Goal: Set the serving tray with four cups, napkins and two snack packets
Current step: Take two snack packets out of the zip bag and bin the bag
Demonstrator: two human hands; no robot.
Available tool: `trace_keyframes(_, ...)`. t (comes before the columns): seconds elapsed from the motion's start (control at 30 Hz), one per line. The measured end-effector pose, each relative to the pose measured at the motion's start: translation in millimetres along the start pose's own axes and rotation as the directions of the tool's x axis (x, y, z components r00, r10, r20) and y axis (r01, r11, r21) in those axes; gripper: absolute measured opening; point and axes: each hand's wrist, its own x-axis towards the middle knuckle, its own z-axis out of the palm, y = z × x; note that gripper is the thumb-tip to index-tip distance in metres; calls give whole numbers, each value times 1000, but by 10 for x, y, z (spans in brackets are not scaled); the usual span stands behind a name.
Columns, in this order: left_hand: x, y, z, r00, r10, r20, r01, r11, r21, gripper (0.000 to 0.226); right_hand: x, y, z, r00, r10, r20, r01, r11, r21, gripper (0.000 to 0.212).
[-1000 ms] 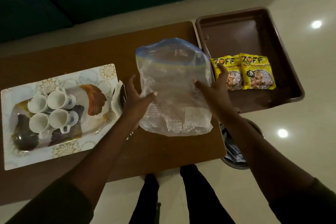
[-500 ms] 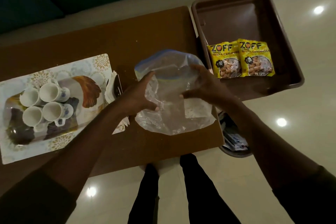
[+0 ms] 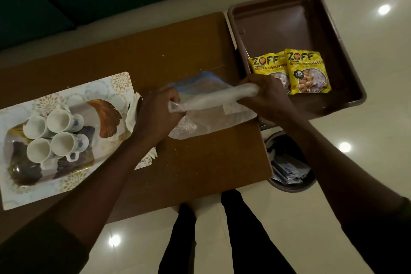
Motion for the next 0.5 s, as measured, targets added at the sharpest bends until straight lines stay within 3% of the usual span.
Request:
trace_keyframes(0.1, 24, 64, 40, 985, -161, 62, 164, 985, -46, 30, -41, -58, 125, 992, 115, -55, -112, 992, 52, 17)
trace_keyframes(0.17, -6, 170, 139, 976, -197, 90, 199, 980, -15, 19, -101, -112, 282, 979, 155, -134, -155, 988, 9, 20)
trace_keyframes(0.2, -29, 218, 208, 974, -206, 97, 206, 978, 12, 7, -144, -145, 368, 973, 148, -176, -157, 987, -43, 21)
trace_keyframes(0.33, -126, 448, 452, 914, -368, 170, 381, 923, -51, 16, -491, -285, 712, 976, 4, -220, -48, 980, -193, 24)
trace_keyframes(0.37, -146, 510, 496, 872, -438, 218, 469, 876, -113, 15, -593, -297, 770, 976, -9, -216, -34, 980, -196, 21)
trace_keyframes(0.43, -186, 611, 565, 729, -550, 407, 673, 683, -283, 19, -770, -268, 830, 981, 11, -194, -44, 985, -168, 19)
trace_keyframes(0.5, -230, 657, 616, 606, -504, 615, 790, 471, -392, 29, -898, -196, 817, 984, 75, -164, -80, 996, -25, 27)
